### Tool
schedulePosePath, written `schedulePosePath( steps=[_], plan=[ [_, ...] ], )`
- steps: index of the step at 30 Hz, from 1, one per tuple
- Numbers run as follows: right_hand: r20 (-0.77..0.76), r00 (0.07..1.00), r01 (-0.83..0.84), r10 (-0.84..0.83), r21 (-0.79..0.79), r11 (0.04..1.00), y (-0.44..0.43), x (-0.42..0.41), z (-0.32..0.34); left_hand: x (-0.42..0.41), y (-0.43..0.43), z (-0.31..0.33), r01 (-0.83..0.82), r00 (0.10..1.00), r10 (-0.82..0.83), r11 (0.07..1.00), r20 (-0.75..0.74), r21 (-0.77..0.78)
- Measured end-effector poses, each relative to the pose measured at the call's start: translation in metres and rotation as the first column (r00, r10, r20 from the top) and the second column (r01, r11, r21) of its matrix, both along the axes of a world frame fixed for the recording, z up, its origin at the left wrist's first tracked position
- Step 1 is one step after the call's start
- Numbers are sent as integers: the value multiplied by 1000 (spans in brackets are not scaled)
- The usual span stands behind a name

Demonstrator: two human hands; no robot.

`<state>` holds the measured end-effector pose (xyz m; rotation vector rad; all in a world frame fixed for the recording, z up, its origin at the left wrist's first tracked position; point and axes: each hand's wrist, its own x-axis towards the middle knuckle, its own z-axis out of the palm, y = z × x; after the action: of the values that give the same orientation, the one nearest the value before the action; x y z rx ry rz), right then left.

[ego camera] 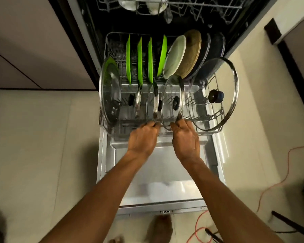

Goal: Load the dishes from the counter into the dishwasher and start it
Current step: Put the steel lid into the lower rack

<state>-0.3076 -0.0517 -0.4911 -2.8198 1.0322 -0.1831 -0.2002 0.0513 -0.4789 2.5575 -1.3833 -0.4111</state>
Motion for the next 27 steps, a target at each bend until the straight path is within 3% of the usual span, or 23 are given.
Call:
schedulePosePath(
  steps=[3,5,13,21,27],
  plan=[
    [41,998,-49,50,-3,999,-27,22,-6,18,-21,-3,-34,999,34,999,-10,-25],
    [53,994,-90,91,-27,996,-45,37,-13,30,-35,-4,-17,998,17,1000,62,-8],
    [-39,982,-181,183,49,982,-81,73,-42,84,-93,-30,-61,976,57,998,211,15],
    [27,988,-152,150,66,986,-122,127,-63,128,-127,-61,-31,972,25,999,232,23],
    [-36,990,-132,133,38,990,-162,176,-58,167,-173,-62,-76,983,74,997,170,7]
  ],
)
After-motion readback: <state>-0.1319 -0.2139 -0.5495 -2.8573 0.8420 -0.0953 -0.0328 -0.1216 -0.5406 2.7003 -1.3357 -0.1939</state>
